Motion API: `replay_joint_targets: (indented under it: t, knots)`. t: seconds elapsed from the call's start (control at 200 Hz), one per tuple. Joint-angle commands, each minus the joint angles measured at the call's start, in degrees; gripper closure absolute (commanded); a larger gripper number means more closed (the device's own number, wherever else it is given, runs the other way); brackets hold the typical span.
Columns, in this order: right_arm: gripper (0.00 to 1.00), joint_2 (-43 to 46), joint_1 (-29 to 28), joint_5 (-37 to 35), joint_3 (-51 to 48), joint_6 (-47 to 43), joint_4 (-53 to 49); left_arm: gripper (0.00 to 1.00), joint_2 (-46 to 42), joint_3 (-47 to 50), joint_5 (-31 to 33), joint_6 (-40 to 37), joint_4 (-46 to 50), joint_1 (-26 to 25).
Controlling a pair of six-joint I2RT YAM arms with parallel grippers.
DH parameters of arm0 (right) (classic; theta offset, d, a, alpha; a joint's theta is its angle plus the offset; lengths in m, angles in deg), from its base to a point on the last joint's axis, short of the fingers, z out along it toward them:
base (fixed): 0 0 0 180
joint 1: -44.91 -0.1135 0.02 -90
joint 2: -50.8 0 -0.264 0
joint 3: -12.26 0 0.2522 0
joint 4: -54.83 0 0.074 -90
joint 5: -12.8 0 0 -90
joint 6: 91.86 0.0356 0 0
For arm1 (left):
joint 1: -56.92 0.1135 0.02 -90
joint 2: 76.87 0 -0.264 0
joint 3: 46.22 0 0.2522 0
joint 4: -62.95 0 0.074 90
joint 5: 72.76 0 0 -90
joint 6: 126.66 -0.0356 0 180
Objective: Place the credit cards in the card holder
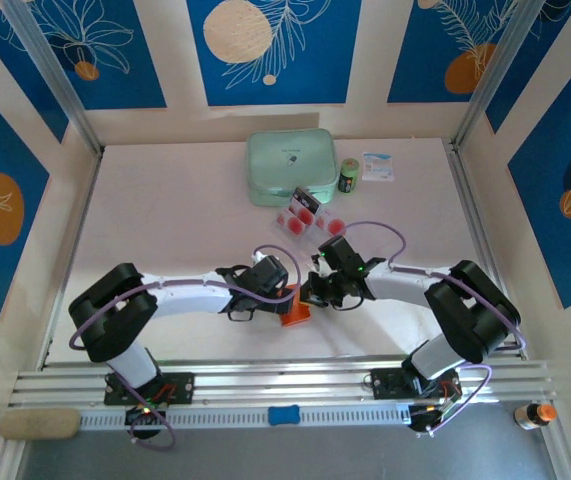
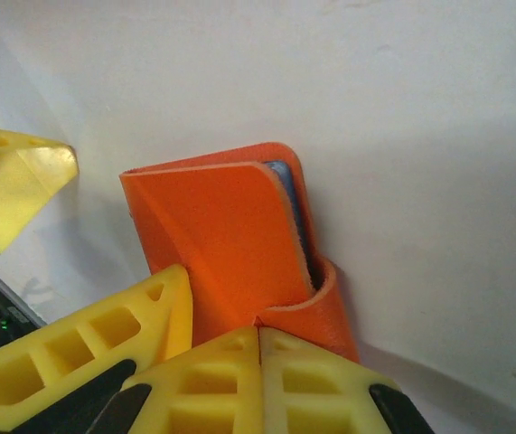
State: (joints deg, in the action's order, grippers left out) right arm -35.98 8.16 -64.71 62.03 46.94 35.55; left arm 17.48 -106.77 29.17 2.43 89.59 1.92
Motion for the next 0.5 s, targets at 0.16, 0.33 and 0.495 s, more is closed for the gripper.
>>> replay_joint_targets:
  t: [0.16, 0.33, 0.495]
  knots:
    - [1.0, -0.49, 1.24, -1.31, -5.42, 2.54, -4.09, 0.0, 4.72, 2.1, -2.17, -1.92, 2.42, -0.02]
    - [0.64, 8.63, 1.48, 0.51, -2.82, 1.19, -5.99, 0.0, 1.49, 0.16, -1.38, -2.89, 3.72, 0.55]
    - [0.36, 16.73, 4.4, -1.45, 0.43, -0.53, -13.55, 0.0, -4.83, -1.38, -1.73, -3.26, 3.02, 2.66]
